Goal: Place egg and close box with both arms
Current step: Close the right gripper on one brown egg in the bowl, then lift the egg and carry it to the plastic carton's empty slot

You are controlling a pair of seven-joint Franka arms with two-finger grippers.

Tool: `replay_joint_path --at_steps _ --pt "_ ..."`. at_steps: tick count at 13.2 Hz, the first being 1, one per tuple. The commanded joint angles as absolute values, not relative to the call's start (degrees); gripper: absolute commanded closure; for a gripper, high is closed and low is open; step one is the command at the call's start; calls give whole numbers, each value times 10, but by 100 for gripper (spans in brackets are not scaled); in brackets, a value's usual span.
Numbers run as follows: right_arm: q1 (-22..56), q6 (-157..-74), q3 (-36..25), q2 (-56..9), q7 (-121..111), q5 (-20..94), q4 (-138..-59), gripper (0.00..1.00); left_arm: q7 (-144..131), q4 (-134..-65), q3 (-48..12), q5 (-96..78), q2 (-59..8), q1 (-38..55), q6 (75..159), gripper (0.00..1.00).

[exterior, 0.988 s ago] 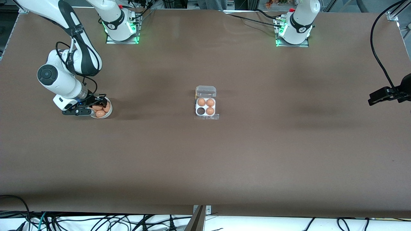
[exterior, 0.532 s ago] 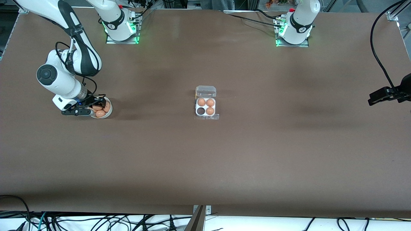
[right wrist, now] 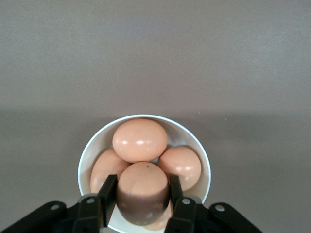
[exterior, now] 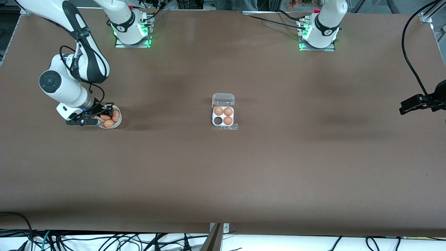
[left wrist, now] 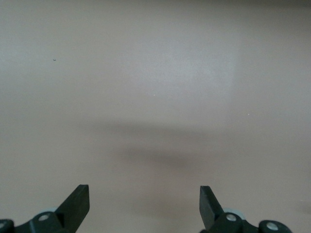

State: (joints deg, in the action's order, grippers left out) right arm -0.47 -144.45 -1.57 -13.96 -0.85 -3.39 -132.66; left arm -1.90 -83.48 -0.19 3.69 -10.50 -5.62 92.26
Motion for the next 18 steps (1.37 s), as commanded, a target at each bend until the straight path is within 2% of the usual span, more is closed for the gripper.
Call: replay_joint_path --at_steps 1,5,9,13,15,18 --pt "-10 -1447 -12 -144 -16 -35 -1322 66 -8 -824 -4 33 -109 -60 915 0" --pt "-9 -1423 -11 -142 -18 -36 -1303 75 -7 -824 -4 33 -109 -60 915 0" --pt "-3 -1324 -6 -142 -16 -35 -1240 78 -7 -824 -4 33 -109 -61 915 0" --pt "1 -1233 41 -143 -1 -33 -1167 79 -7 -825 -4 33 -110 -61 915 0" --pt "17 -1198 60 -144 38 -32 -1132 79 -7 -824 -4 33 -111 -61 915 0" --pt "89 -1173 62 -157 140 -32 -1090 79 -6 -824 -4 32 -111 -63 916 0"
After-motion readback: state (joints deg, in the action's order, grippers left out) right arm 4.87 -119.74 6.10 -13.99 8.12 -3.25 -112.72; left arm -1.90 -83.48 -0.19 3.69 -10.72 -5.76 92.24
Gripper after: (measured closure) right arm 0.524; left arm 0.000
